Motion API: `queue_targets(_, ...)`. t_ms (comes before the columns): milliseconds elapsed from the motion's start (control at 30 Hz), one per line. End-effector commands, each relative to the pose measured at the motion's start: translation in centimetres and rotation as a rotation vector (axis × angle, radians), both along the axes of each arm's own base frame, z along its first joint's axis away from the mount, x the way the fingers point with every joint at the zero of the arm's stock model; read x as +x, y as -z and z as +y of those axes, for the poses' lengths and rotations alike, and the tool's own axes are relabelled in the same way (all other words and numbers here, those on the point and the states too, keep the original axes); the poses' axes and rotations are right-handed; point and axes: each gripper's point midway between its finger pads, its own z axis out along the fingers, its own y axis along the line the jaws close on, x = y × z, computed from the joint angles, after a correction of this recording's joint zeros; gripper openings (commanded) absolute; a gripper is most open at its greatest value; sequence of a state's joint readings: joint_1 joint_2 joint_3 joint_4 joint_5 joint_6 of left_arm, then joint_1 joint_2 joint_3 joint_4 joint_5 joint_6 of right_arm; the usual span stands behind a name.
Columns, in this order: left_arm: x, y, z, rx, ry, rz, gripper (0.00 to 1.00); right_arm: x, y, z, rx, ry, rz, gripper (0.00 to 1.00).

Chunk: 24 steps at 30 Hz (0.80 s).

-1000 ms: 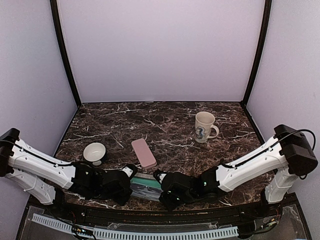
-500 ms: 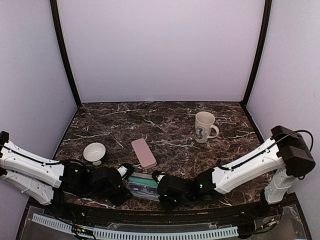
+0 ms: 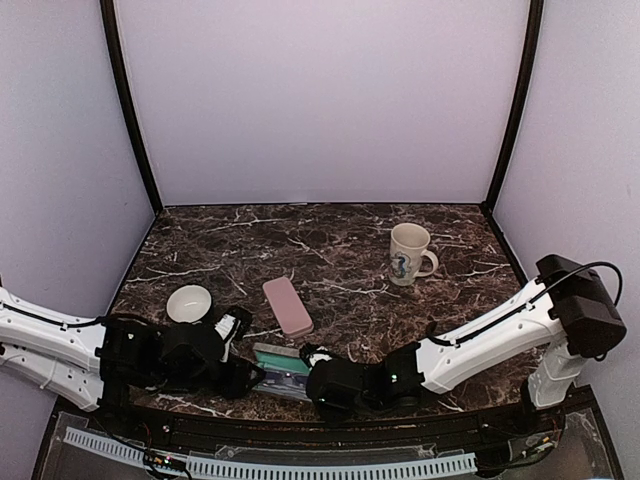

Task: Organize the sunglasses
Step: Adjust the sunglasses and the sunglasses case.

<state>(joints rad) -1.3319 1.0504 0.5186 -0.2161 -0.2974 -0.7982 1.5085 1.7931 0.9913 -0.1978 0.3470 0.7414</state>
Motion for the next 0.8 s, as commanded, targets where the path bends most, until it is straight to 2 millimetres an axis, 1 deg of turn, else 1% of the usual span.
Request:
queue_targets(0, 1.3, -0.4, 0.7, -0.042, -0.120, -0.009, 0.45, -0.5, 0.7, -0.2, -0.041, -0.005, -0.017, 0.06)
queue_targets(133, 1.7, 0.6, 1.0, 0.012, -0.150, -0.010, 0.44, -0.5, 0.6, -0.1, -0.044, -0.006, -0.021, 0.06)
queue_targets(300, 1.8, 2.0, 0.2, 0.054, -0.141, -0.003, 0.41, -0.6, 0.7, -0.2, -0.048, -0.004, -0.024, 0.06)
queue_targets(400, 1.5, 2.7, -0.1, 0.071, -0.128, 0.012, 0.37, -0.6, 0.7, -0.2, -0.047, -0.002, -0.025, 0.06)
queue_targets(600, 1.2, 3.4, 0.2, 0.066, -0.119, 0.025, 0.33, -0.6, 0.6, -0.3, -0.043, 0.006, -0.026, 0.06)
queue_targets(767, 1.1, 3.8, 0.2, 0.066, -0.111, 0.024, 0.30, -0.6, 0.2, -0.5, -0.025, 0.010, -0.025, 0.11)
